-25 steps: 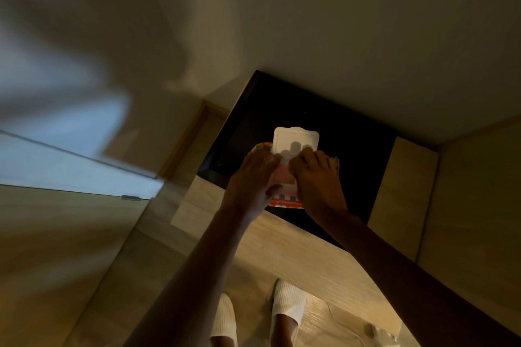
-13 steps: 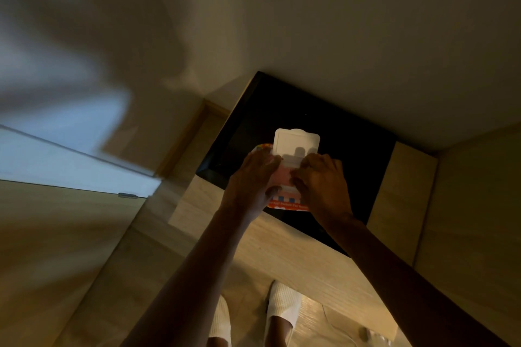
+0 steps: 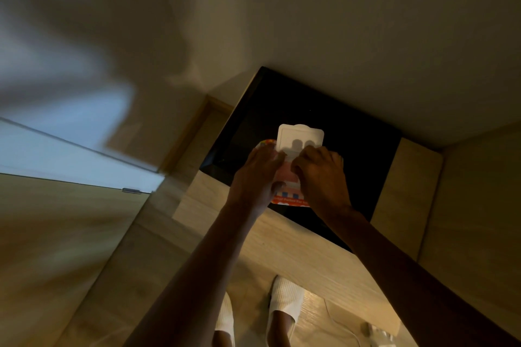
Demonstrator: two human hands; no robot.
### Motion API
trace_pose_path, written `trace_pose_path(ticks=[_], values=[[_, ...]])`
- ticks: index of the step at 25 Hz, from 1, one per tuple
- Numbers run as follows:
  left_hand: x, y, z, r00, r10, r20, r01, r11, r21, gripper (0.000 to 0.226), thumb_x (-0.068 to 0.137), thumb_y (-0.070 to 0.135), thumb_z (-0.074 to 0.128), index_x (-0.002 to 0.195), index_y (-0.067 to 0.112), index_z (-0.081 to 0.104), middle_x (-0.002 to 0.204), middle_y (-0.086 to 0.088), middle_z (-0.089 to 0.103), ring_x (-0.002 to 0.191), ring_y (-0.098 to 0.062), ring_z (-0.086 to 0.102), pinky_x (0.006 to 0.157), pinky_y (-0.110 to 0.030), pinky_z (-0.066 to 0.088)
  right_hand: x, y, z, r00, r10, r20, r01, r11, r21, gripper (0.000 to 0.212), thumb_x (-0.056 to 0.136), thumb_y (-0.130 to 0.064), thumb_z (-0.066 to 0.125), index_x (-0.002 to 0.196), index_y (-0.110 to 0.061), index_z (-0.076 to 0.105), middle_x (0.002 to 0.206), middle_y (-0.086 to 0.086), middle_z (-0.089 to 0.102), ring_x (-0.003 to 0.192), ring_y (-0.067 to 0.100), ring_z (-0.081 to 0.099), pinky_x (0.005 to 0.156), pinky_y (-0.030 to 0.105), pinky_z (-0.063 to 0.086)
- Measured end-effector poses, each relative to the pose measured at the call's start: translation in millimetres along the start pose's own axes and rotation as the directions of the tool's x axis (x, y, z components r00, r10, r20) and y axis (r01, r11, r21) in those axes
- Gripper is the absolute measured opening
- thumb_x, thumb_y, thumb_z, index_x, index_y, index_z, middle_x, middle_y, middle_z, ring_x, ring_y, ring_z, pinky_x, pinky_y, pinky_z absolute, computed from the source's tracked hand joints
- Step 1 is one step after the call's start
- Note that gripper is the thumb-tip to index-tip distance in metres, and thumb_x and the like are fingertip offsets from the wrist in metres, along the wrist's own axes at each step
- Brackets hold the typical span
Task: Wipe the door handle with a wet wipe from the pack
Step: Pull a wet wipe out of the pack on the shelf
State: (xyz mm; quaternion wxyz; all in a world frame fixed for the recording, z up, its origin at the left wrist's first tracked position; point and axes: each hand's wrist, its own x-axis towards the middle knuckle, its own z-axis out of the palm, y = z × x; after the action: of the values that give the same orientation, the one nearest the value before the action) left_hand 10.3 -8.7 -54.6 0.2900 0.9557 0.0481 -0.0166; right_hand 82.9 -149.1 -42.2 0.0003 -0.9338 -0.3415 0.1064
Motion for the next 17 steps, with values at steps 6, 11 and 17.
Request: trace_pose_path(ticks=[6,11,17], values=[[3.9,3.3,-2.2,0.994,-0.083,0.076,0.08,0.996,0.043,0.073,0.081,0.034,0.068,0.144,0.021,0.035,0.153,-0.007,0.031,0.144,-0.025,0.021,0.103,-0.04,0.041,1.7,2.3,-4.5,0.999,0.004,0.052,-0.002,1.0,-0.021,0.047,0.072,-0.035,0.076,0.11,-0.012,0.062,0.119,0.015,0.058,0.115,0.036,0.047,0.094,0.044,0.039],[7.8,9.5,-4.2,0.989,-0.108,0.098,0.102,0.993,0.06,0.073,0.079,0.032,0.07,0.143,0.017,0.036,0.151,-0.007,0.033,0.143,-0.025,0.023,0.104,-0.04,0.041,-5.3,13.1,-16.4,0.998,0.052,0.037,-0.056,0.99,0.129,0.037,0.074,-0.023,0.078,0.105,-0.011,0.063,0.118,0.015,0.058,0.11,0.032,0.051,0.094,0.044,0.046],[11.9,15.8,-8.4,0.989,-0.126,0.076,0.121,0.99,0.077,0.069,0.077,0.034,0.072,0.137,0.015,0.044,0.148,-0.006,0.037,0.14,-0.021,0.029,0.102,-0.037,0.044,-18.4,27.9,-29.1,0.965,0.261,0.018,-0.207,0.72,0.662,0.014,0.096,-0.018,0.05,0.102,-0.009,0.06,0.109,0.008,0.062,0.1,0.019,0.06,0.078,0.023,0.051]])
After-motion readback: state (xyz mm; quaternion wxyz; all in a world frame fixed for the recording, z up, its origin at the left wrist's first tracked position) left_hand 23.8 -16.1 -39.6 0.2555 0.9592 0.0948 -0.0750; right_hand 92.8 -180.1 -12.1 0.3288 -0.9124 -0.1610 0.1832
